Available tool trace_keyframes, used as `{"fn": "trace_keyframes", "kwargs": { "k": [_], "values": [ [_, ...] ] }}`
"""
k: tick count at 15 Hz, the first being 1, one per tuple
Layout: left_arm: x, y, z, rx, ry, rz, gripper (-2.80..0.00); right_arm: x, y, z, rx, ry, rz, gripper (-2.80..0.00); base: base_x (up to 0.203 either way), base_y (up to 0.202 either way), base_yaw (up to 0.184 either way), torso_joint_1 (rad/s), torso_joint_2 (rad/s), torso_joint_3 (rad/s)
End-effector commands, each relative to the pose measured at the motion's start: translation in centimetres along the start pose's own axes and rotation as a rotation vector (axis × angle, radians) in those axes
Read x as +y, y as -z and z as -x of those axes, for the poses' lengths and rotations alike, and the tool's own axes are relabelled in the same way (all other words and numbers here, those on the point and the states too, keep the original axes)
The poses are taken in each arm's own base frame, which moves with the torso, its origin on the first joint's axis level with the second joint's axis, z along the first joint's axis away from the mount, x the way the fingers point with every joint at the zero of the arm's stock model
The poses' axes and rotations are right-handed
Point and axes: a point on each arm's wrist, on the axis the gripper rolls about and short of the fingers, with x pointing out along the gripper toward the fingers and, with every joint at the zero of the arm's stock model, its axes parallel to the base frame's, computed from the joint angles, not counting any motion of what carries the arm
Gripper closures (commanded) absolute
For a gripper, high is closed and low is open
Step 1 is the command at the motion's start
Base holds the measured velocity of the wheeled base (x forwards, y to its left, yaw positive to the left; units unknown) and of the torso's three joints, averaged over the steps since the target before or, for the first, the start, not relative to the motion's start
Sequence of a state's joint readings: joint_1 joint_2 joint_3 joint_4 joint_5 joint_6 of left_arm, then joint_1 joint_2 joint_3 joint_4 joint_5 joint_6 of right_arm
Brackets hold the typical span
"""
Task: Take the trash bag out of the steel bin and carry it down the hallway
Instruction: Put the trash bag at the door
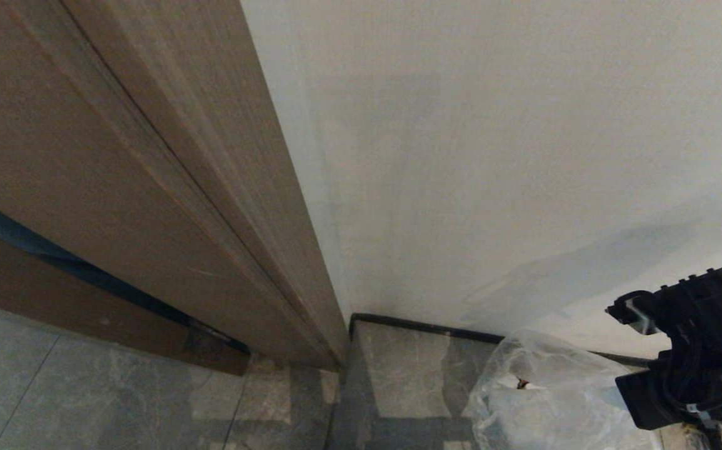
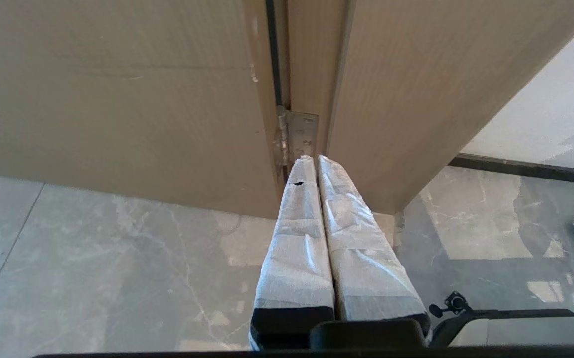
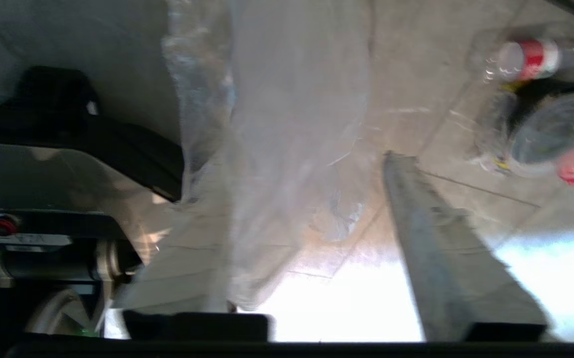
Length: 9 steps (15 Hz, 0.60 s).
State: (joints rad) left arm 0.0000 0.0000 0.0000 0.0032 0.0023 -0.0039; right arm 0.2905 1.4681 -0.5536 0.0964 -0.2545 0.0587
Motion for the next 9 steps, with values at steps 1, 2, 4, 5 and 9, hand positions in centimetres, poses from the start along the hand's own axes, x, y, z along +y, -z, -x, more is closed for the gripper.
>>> {"fn": "trace_keyframes", "kwargs": {
  "k": [1, 2, 4, 5, 9],
  "values": [
    [0.0, 0.0, 0.0, -0.001, -0.001, 0.001, 0.00, 0.5, 0.1, 0.0, -0.020, -0.013, -0.030, -2.80, 0.000, 0.000, 0.000, 0.000, 0.00, 0.000],
    [0.0, 0.0, 0.0, -0.001, -0.001, 0.001, 0.00, 0.4, 0.1, 0.3, -0.042, -0.016, -0.066, -2.80, 0.000, 0.000, 0.000, 0.000, 0.00, 0.000],
    [0.0, 0.0, 0.0, 0.000, 0.001, 0.001, 0.00, -0.1, 0.3, 1.8, -0.108, -0.026, -0.122, -2.80, 0.000, 0.000, 0.000, 0.000, 0.00, 0.000],
    [0.0, 0.0, 0.0, 0.000, -0.001, 0.001, 0.00, -0.3, 0.4, 2.7, -0.141, -0.032, -0.135, -2.80, 0.000, 0.000, 0.000, 0.000, 0.00, 0.000],
    [0.0, 0.0, 0.0, 0.000, -0.001, 0.001, 0.00, -1.5, 2.2, 6.7, -0.287, -0.060, -0.169, -2.80, 0.000, 0.000, 0.000, 0.000, 0.00, 0.000]
  ]
}}
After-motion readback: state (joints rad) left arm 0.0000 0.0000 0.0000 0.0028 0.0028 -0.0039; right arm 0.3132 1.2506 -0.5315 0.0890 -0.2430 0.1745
